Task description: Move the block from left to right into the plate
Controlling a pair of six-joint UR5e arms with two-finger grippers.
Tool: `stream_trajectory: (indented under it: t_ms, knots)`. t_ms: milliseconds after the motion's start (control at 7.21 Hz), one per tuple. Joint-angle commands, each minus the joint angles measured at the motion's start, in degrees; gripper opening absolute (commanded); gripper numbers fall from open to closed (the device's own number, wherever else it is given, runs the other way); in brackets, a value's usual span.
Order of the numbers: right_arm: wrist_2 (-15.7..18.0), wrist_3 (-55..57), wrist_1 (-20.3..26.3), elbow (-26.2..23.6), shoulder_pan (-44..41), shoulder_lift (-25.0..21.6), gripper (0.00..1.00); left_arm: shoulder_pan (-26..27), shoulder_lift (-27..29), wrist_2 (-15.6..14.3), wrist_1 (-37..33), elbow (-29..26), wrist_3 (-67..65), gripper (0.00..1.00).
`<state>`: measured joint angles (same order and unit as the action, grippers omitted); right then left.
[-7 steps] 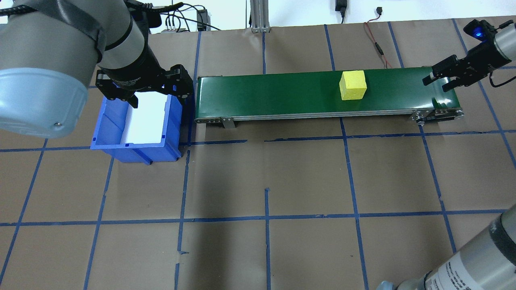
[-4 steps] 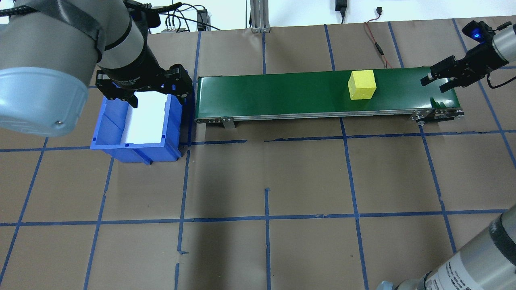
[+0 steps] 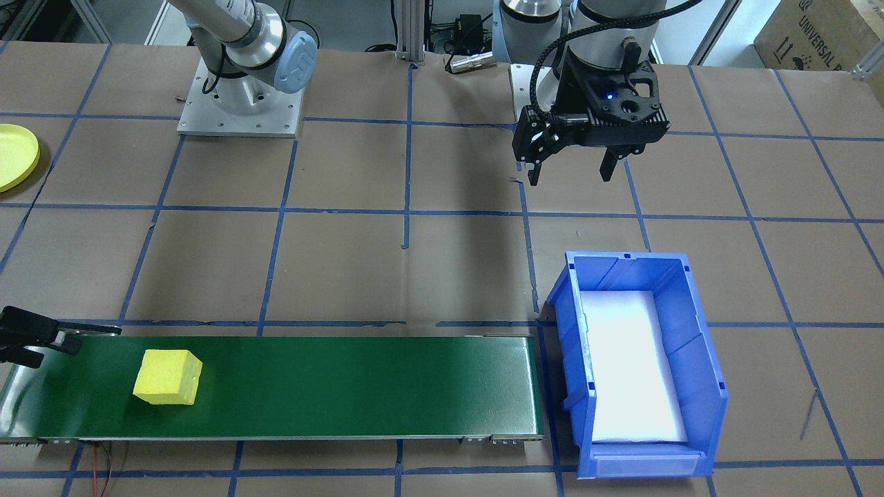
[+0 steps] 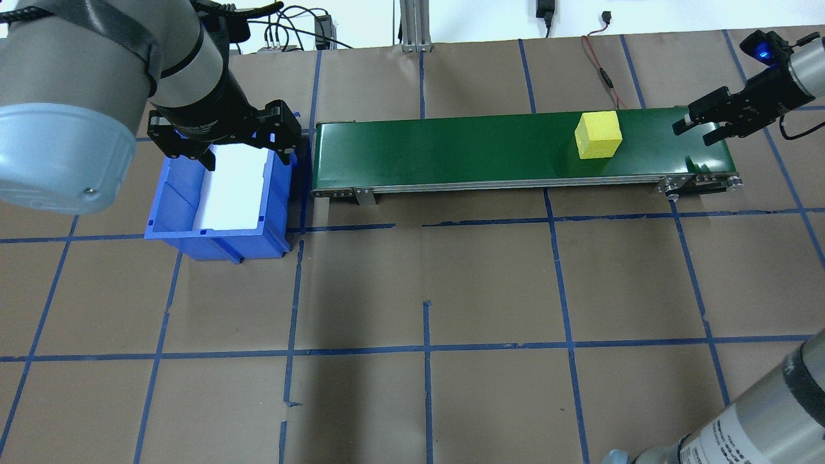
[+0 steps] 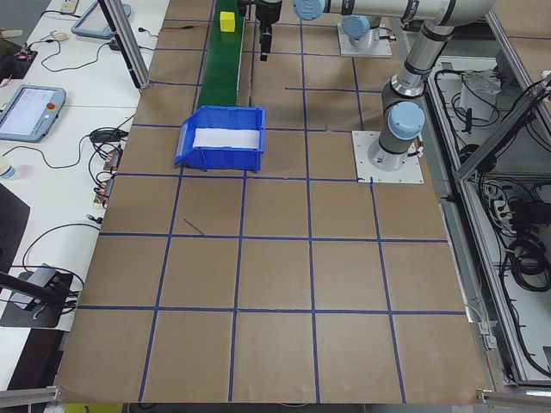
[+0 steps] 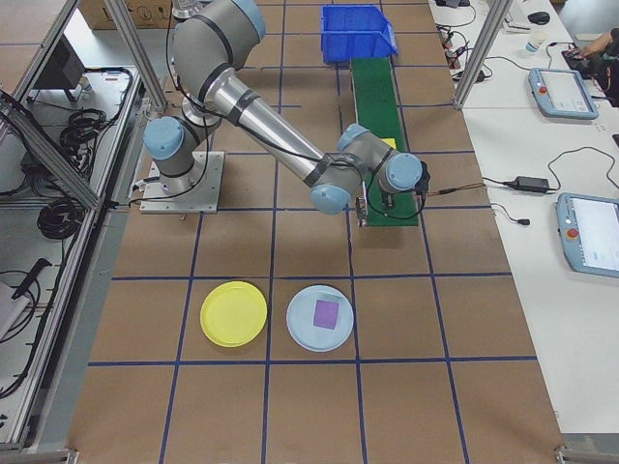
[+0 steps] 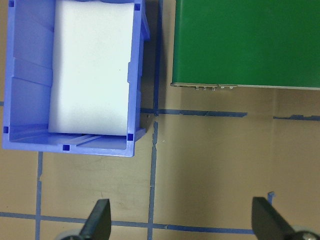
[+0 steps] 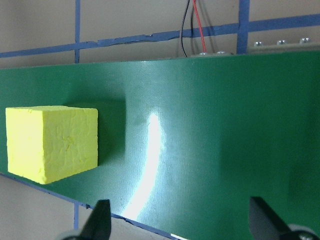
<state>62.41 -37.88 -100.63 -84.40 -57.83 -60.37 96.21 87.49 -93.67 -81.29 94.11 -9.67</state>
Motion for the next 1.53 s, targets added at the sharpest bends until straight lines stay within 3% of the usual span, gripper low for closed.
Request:
stream_trajectory:
  t_ms: [0,1387]
  knots:
    - [-0.01,0.0,0.0,0.02,0.0,-0.1,0.95,0.03,-0.39,-0.02,-0.09,-0.07,0.18,1.0]
    - [-0.18,0.61,-0.09,1.69,0.0,0.51,0.95,0.47,-0.31,0.07,-0.53,0.1,-0.35,1.0]
